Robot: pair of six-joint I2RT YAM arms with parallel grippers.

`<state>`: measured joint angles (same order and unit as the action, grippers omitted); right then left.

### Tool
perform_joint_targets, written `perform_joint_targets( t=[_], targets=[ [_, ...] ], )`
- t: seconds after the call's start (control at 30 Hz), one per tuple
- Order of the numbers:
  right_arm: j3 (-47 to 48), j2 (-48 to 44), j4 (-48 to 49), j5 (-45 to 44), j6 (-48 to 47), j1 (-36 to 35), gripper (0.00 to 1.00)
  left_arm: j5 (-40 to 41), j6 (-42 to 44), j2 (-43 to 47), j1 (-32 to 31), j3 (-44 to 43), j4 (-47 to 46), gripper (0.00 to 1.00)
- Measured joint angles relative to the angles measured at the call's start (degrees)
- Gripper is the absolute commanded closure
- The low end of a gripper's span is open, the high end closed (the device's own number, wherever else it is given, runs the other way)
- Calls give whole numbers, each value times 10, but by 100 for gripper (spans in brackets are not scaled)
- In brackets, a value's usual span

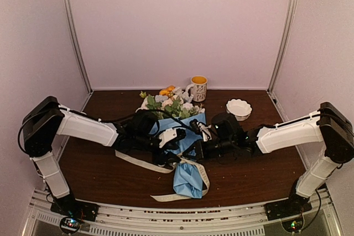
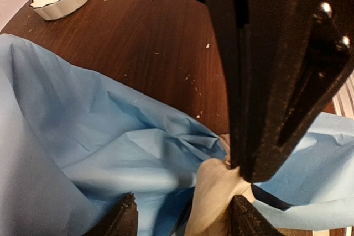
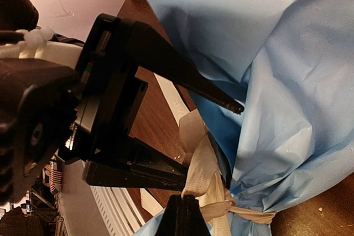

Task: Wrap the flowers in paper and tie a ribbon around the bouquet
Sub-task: Cross the half-tied ribbon over the folded bouquet.

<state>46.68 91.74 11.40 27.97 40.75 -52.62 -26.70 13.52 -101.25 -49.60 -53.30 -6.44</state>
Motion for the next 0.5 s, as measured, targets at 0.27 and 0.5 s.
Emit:
perform_joint_targets(
  t=[0.27,0.5],
  targets=[
    [0,0,0,5,0,0,100,15,-19,-13,0,-8,-15,60],
    [0,6,7,12,2,0,100,3,-35,-16,0,-8,-32,75]
  ],
)
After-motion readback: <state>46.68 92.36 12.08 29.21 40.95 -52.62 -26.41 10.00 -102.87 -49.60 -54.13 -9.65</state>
